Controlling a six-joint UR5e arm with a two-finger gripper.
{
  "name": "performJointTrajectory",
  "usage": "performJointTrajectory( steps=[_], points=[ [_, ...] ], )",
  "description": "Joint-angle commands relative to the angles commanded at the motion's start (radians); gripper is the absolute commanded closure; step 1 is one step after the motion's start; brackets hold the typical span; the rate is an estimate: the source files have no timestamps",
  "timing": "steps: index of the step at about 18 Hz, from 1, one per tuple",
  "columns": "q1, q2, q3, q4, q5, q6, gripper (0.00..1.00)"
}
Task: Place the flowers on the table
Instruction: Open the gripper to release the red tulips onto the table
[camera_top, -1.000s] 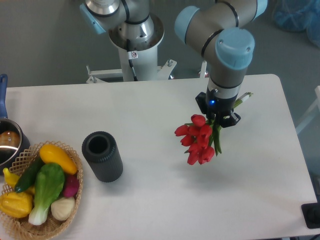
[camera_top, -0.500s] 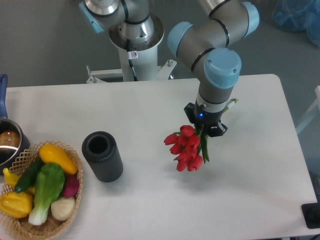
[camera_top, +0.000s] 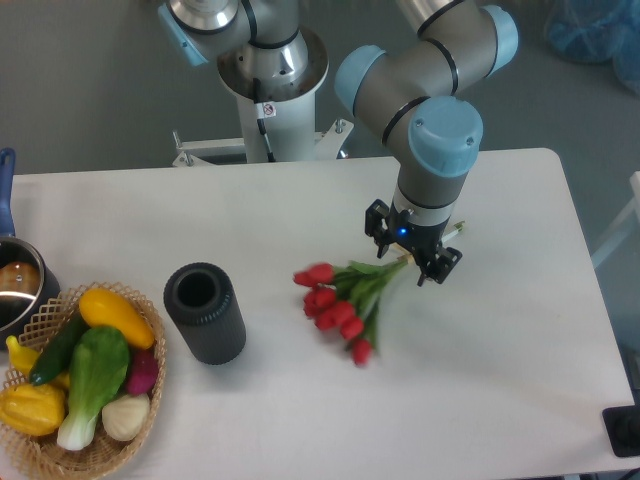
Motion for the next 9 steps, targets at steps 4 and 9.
performJointTrajectory(
  steps=[4, 9],
  points=[
    [0.026, 0.015, 0.009, 0.021, -0.009, 0.003, 0.00],
    [0.035, 0.061, 0.003, 0.018, 0.002, 0.005, 0.00]
  ],
)
